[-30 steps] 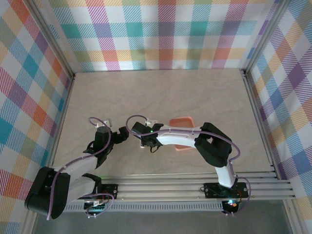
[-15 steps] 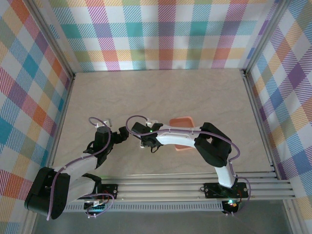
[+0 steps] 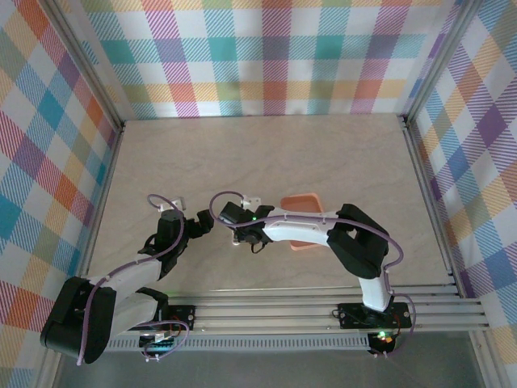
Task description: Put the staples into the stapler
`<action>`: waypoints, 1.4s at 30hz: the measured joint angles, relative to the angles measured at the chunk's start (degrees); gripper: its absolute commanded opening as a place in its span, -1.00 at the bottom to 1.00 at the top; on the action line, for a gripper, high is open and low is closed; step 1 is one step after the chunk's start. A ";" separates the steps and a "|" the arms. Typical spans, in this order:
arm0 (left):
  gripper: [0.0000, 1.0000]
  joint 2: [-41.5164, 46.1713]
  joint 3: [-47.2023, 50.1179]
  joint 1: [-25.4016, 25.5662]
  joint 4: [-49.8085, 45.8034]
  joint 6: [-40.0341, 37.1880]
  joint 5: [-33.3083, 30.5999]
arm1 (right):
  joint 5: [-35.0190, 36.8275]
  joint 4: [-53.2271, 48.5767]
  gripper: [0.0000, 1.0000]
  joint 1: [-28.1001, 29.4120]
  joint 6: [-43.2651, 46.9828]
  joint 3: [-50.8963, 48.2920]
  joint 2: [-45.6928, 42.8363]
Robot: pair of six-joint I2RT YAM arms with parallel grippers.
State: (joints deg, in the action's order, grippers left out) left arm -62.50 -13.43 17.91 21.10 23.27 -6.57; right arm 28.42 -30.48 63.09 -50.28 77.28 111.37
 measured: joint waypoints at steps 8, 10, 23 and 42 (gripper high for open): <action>0.99 0.00 0.00 0.00 0.00 0.00 0.00 | 0.02 -0.66 -0.67 0.00 -0.02 0.02 0.02; 0.99 0.00 0.00 0.00 0.00 0.00 0.00 | 0.00 -0.70 -0.67 0.00 -0.02 0.09 0.07; 0.99 0.02 0.00 0.00 0.00 0.00 0.00 | -1.07 -1.11 -0.67 0.00 -0.02 0.94 1.42; 0.99 0.44 0.00 0.02 0.00 0.00 -0.02 | -1.03 -0.76 -0.67 0.00 0.17 0.63 1.25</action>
State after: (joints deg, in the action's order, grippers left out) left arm -62.06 -13.43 17.93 21.10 23.27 -6.59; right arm 27.40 -31.24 63.09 -50.11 77.91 112.62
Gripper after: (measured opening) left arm 0.997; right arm 0.166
